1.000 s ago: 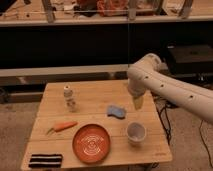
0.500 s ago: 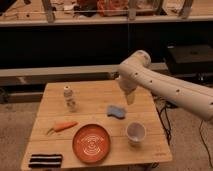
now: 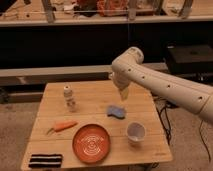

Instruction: Knock the bottle over

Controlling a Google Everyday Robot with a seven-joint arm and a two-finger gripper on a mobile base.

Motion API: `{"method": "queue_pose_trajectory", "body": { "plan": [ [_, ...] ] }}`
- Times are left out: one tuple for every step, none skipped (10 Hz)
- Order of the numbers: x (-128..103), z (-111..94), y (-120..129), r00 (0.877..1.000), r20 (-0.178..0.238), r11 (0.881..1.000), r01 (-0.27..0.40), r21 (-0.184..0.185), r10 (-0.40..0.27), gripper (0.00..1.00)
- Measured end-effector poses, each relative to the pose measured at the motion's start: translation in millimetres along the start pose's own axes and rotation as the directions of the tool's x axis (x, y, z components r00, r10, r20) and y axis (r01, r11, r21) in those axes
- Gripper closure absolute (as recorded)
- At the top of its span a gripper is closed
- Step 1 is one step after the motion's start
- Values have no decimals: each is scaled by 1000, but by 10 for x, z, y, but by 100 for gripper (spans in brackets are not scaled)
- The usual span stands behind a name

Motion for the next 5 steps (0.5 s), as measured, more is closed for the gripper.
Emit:
{"method": "queue_pose_trajectory", "body": {
  "plan": [
    [-37, 15, -56, 1000, 4, 1000, 10, 6, -10, 20],
    [-66, 33, -102, 1000, 6, 1000, 16, 10, -16, 20],
    [-70, 38, -124, 1000, 8, 1000, 23, 15, -24, 20],
    [-69, 43, -135, 1000, 9, 999, 27, 17, -27, 20],
    [-114, 68, -209, 999, 13, 999, 39, 26, -40, 20]
  ]
}}
